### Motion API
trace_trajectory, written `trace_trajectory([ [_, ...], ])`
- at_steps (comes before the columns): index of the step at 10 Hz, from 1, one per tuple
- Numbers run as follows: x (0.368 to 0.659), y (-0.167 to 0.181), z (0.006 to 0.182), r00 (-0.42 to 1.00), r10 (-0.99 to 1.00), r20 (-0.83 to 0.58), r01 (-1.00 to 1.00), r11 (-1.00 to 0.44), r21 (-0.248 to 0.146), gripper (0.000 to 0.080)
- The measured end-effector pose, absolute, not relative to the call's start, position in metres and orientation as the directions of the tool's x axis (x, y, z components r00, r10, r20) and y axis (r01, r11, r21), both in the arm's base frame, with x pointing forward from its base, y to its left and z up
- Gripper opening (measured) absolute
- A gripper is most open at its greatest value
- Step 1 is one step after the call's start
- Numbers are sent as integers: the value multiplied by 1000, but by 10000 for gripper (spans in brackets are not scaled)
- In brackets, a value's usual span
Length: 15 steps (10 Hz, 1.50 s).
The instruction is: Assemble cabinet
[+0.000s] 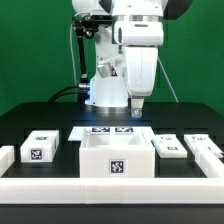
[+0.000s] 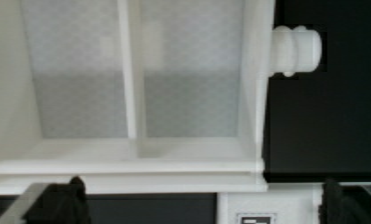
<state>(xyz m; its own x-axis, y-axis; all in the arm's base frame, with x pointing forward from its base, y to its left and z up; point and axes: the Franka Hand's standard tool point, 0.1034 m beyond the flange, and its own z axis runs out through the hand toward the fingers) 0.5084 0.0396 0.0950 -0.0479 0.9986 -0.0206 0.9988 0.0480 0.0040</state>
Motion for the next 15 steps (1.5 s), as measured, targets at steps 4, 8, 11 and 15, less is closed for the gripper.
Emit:
trace_trajectory([
  [4,482,31,65,-37,999,-7,999,37,-5,650],
  [8,478,28,31,-12,1000,9,1000,12,-25,650],
  [11,477,29,28,20,1000,9,999,-19,-33,563],
  [15,476,29,28,20,1000,9,999,-20,-34,225],
])
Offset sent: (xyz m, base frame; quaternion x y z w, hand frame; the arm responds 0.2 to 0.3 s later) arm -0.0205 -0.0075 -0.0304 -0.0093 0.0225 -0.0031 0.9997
